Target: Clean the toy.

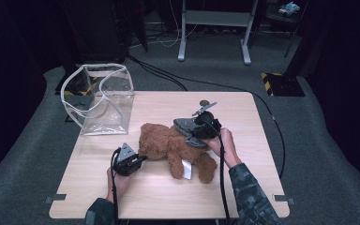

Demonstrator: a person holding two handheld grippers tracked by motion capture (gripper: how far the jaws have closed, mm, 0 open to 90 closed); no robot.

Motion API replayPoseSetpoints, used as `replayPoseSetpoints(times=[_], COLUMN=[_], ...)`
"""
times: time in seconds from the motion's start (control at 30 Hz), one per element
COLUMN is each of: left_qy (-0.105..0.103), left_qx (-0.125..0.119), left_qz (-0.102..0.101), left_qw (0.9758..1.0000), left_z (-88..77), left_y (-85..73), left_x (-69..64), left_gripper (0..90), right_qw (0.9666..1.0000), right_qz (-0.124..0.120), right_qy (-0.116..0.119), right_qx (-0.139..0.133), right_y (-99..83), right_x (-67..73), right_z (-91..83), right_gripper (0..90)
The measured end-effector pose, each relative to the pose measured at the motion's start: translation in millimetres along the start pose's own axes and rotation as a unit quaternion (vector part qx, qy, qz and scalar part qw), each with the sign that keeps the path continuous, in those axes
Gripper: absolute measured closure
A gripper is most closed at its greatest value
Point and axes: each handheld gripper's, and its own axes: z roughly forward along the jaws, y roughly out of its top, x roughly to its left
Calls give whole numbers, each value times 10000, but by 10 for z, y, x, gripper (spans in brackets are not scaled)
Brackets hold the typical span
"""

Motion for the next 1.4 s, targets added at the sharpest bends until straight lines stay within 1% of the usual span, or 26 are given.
replayPoseSetpoints(times=[0.17,0.23,0.27,0.3,0.37,0.4,0.43,0.5,0.6,0.63,0.67,0.7,0.73,0.77,0.8,0.83,0.87,0.93,0.97,1.03,1.1,1.17,1.23,1.3,1.37,1.4], left_qy=[-1,0,0,2,2,4,5,7,18,24,28,42,41,47,45,45,43,41,40,38,35,35,33,34,41,43], left_qx=[-1,-1,-2,-2,-2,-1,1,3,22,29,36,47,50,48,51,48,49,51,49,50,45,48,43,47,48,49], left_qz=[-3,-1,-3,-3,-4,-4,-3,-1,11,15,21,44,36,42,33,35,35,39,34,33,32,31,26,31,37,37], left_qw=[10000,10000,10000,10000,10000,10000,10000,10000,10000,10000,10000,10000,10000,10000,10000,10000,10000,10000,10000,10000,10000,10000,10000,10000,10000,10000], left_z=[0,0,0,0,1,1,1,1,3,4,4,3,4,5,5,6,6,6,5,5,4,3,4,4,4,4], left_y=[0,0,0,0,0,0,0,0,2,3,3,4,4,4,4,4,4,4,4,4,4,4,4,4,4,4], left_x=[0,1,1,1,0,0,-1,-1,0,-2,-2,0,-1,0,-2,-2,-2,-1,-1,-2,-1,-1,-2,-1,-2,-1], left_gripper=[806,806,806,806,806,806,806,806,807,807,807,807,807,807,808,808,808,808,808,808,808,808,808,808,808,808], right_qw=[10000,9999,9999,9999,9997,9997,9995,9994,9982,9977,9974,9974,9973,9973,9977,9977,9983,9988,9991,9995,9998,9997,9996,9991,9982,9978], right_qz=[44,61,107,95,186,183,246,274,396,483,550,560,601,591,549,555,482,438,368,262,100,2,-33,-18,54,37], right_qy=[-28,-84,-112,-93,-156,-153,-196,-224,-418,-443,-429,-399,-393,-428,-382,-389,-319,-155,-64,74,109,191,229,259,359,378], right_qx=[19,23,4,31,35,39,30,60,152,184,186,221,176,116,101,15,-46,-164,-175,-161,-157,-157,-173,-332,-473,-549], right_y=[-26,-35,-42,-49,-70,-84,-98,-130,-190,-213,-235,-252,-254,-245,-222,-186,-144,-38,22,144,252,329,365,365,351,349], right_x=[-47,-66,-74,-93,-121,-145,-159,-203,-269,-296,-329,-359,-378,-383,-379,-357,-340,-271,-231,-132,-20,69,136,186,237,263], right_z=[-7,-13,-11,-17,-17,-20,-17,-15,3,15,25,20,12,-8,-43,-75,-115,-168,-191,-195,-166,-120,-69,-21,14,33], right_gripper=[786,786,786,786,787,787,787,789,790,791,790,791,791,791,791,792,791,791,791,791,791,790,788,786,785,785])
